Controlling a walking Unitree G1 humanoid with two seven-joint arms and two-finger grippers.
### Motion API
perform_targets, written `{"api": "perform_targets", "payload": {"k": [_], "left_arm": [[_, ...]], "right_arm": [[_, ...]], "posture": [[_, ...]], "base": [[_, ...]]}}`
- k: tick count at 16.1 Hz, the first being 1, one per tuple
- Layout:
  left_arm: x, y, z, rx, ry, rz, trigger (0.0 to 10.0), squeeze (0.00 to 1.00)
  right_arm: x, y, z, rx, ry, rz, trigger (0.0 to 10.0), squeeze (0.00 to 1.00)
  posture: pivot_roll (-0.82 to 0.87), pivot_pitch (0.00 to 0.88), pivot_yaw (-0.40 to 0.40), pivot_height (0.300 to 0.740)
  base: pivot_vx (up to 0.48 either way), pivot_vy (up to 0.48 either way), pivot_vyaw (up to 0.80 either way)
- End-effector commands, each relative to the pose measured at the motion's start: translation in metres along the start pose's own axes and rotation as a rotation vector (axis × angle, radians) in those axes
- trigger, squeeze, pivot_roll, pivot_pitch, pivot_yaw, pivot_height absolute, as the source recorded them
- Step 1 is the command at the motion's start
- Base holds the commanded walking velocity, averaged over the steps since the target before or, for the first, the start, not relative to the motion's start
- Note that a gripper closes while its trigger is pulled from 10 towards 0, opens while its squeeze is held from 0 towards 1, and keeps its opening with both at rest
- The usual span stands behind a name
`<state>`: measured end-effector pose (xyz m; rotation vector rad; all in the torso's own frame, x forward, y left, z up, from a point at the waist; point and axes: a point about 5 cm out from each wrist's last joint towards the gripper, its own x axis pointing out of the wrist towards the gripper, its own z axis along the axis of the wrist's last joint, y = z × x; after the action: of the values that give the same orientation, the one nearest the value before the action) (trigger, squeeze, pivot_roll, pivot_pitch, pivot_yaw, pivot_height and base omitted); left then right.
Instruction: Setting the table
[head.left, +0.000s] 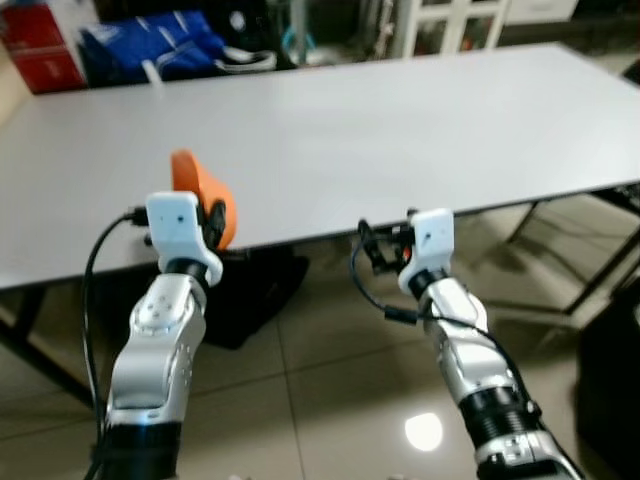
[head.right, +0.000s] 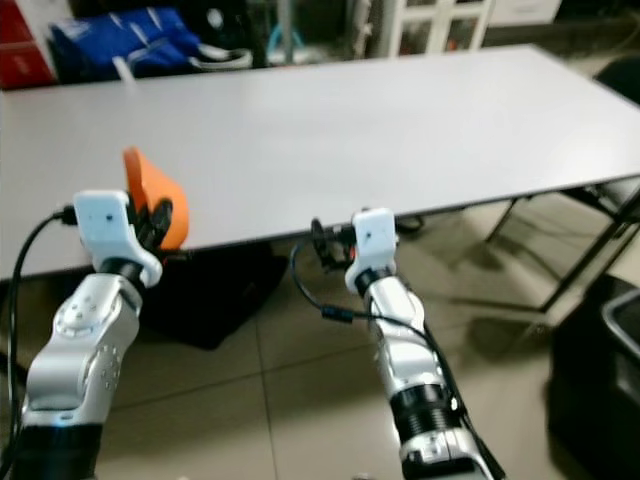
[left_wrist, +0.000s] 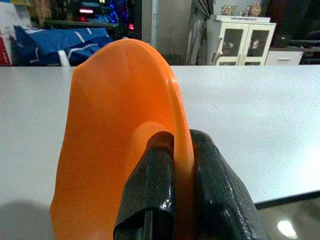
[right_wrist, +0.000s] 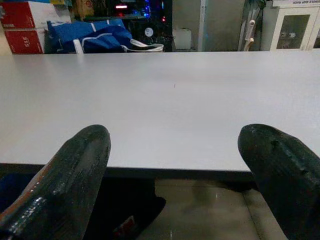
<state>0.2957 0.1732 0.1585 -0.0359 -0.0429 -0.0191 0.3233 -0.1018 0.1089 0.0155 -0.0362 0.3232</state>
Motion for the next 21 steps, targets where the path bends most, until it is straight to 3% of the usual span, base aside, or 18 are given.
{"api": "perform_targets", "payload": {"k": [1, 10, 15, 17, 21], "left_arm": [[0.000, 0.008, 0.018, 0.026, -0.087, 0.026, 0.0, 0.00], [0.003, 0.008, 0.017, 0.060, -0.073, 0.024, 0.0, 0.00], [0.006, 0.004, 0.019, 0.121, -0.066, -0.013, 0.0, 0.00], [0.008, 0.006, 0.022, 0.103, -0.079, -0.007, 0.0, 0.00], [0.012, 0.010, 0.028, 0.129, -0.091, 0.000, 0.0, 0.00]], "right_arm": [[0.003, 0.009, 0.004, 0.001, -0.013, 0.029, 10.0, 0.00], [0.003, 0.011, 0.002, -0.001, -0.004, 0.032, 10.0, 0.00], [0.003, 0.011, 0.001, 0.000, -0.003, 0.034, 10.0, 0.00], [0.003, 0.012, 0.001, 0.004, -0.003, 0.034, 10.0, 0.00], [0.002, 0.013, 0.000, 0.007, -0.002, 0.035, 10.0, 0.00]], "posture": [[-0.06, 0.000, 0.053, 0.740], [-0.06, 0.000, 0.056, 0.740], [-0.07, 0.000, 0.058, 0.740], [-0.07, 0.000, 0.061, 0.740], [-0.07, 0.000, 0.064, 0.740]], "base": [[0.472, 0.000, 0.00], [0.480, 0.000, 0.00], [0.480, 0.000, 0.00], [0.480, 0.000, 0.00], [0.000, 0.000, 0.00]]}}
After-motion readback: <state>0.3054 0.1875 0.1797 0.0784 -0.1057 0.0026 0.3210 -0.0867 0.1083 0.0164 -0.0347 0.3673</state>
